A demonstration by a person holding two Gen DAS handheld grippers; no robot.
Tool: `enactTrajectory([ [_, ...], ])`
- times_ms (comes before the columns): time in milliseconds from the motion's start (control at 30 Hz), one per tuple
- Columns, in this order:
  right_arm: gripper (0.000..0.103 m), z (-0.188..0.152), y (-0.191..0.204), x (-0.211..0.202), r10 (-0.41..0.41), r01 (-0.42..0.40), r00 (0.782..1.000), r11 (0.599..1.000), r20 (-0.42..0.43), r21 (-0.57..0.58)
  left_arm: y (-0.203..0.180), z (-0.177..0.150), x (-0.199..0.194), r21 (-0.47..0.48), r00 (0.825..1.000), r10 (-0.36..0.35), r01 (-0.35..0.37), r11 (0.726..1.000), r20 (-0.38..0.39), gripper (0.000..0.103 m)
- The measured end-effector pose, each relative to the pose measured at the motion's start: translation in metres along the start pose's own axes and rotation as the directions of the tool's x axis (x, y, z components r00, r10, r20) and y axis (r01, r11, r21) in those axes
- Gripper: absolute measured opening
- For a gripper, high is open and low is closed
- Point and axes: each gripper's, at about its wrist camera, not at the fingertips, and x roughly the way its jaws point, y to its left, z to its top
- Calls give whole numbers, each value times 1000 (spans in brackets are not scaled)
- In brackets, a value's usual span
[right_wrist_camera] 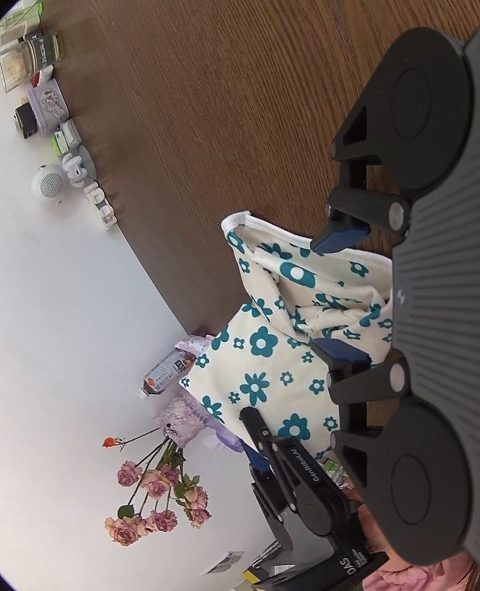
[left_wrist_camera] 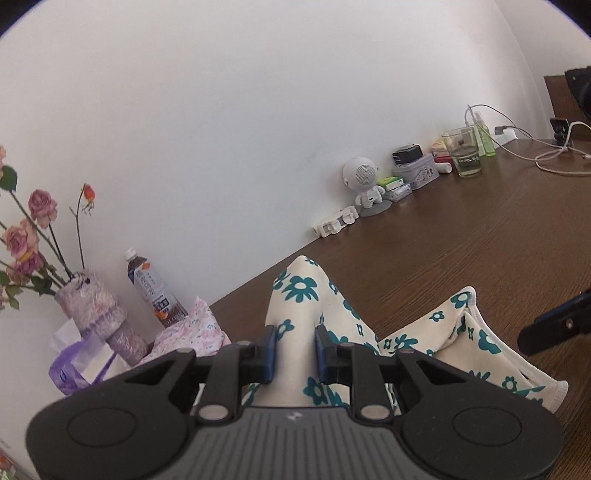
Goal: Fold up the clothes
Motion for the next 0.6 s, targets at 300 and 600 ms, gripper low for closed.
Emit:
enactTrajectory([
  [300, 53, 9, -18, -21, -33, 29, 995, 999, 92, 43, -55, 9, -8, 119, 996, -87, 83, 989, 33, 21],
  [600, 53, 13, -38, -36, -74, 62, 987, 994, 139, 88, -111, 7, -6, 218, 983, -181, 171, 961, 28, 24],
])
